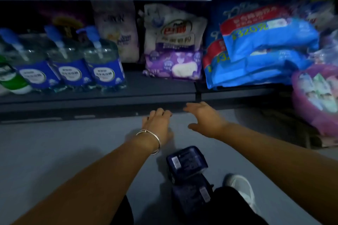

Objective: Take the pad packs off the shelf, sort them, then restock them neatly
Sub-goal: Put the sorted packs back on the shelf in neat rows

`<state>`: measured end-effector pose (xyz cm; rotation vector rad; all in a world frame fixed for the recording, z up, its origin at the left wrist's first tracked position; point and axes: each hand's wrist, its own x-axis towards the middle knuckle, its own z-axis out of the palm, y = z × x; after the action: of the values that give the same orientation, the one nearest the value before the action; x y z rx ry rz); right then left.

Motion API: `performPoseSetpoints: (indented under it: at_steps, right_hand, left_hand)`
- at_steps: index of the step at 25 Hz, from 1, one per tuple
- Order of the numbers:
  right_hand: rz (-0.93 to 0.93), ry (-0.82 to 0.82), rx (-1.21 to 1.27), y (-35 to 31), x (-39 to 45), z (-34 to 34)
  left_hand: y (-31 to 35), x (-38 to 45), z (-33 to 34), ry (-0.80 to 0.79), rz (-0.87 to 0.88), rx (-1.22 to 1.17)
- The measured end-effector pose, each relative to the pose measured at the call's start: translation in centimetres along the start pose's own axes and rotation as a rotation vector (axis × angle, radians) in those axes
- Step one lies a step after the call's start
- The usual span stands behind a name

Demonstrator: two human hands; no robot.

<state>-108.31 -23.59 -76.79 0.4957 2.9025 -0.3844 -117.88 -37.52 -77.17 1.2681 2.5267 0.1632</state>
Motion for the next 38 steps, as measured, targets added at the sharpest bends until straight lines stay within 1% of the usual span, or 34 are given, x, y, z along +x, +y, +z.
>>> performPoseSetpoints:
  at_steps: [2, 5, 7, 8, 11, 14, 16, 18, 20, 22, 25, 27, 29, 31, 34, 36, 38]
  right_hand:
    - [-0.031, -0.177, -0.044, 0.8, -0.5, 3.4]
    - [-0.086, -0.423, -0.164, 1.9, -1.1, 7.3]
    - [-0.116, -0.511, -0.255, 2.6, -1.3, 9.2]
    - [-0.137, -0.527, -0.296, 2.8, -1.2, 10.0]
    - [-0.18, -0.497, -0.329, 3.4, -1.2, 12.1]
    - [-0.174, -0.422, -0.258, 3.5, -0.8, 13.9]
    - [-0.133, -0.376, -0.145, 3.7, -0.6, 14.3]
    - [-0.034, -0.282, -0.033, 4.4, -0.8, 13.7]
    - [0.055, -0.176, 0.031, 5.4, -1.3, 13.1]
    - [0.09, -0.117, 0.035, 6.1, -1.8, 13.1]
    - [0.141, -0.084, 0.035, 6.4, -2.7, 13.3]
    - [0.205, -0.065, 0.094, 6.6, -3.3, 12.8]
    - [0.241, -0.06, 0.179, 6.6, -3.6, 12.3]
    - [0.262, -0.063, 0.288, 6.3, -3.7, 11.9]
    - [0.295, -0.051, 0.437, 6.0, -3.6, 10.5]
    - [0.312, -0.026, 0.508, 6.1, -3.4, 9.1]
    - [0.311, 0.016, 0.566, 6.0, -3.1, 7.5]
  left_hand:
    - [0.0, -0.1, 3.5, -0.078, 0.034, -0.025]
    - [0.0, 0.1, 6.9, -0.127, 0.065, -0.05]
    - [0.2, 0.3, 8.2, -0.141, 0.078, -0.055]
    - [0.3, 0.3, 8.7, -0.149, 0.085, -0.061]
    - [0.6, 0.2, 10.0, -0.176, 0.11, -0.086]
    - [0.8, 0.0, 10.7, -0.16, 0.142, -0.091]
    - [1.1, -0.3, 11.0, -0.124, 0.174, -0.089]
    - [1.6, -1.1, 11.5, -0.113, 0.214, -0.075]
    - [2.2, -2.3, 12.2, -0.168, 0.25, -0.033]
    - [2.8, -3.4, 13.2, -0.246, 0.262, 0.02]
    - [3.6, -4.5, 14.5, -0.319, 0.271, 0.096]
    - [3.9, -5.1, 15.6, -0.372, 0.253, 0.159]
    - [4.2, -5.8, 16.7, -0.447, 0.198, 0.183]
    - [4.8, -6.4, 17.3, -0.479, 0.124, 0.166]
    - [5.0, -5.7, 16.8, -0.439, 0.084, 0.1]
    - [4.2, -4.4, 15.0, -0.464, 0.084, -0.03]
    - [3.2, -3.1, 12.0, -0.541, 0.105, -0.161]
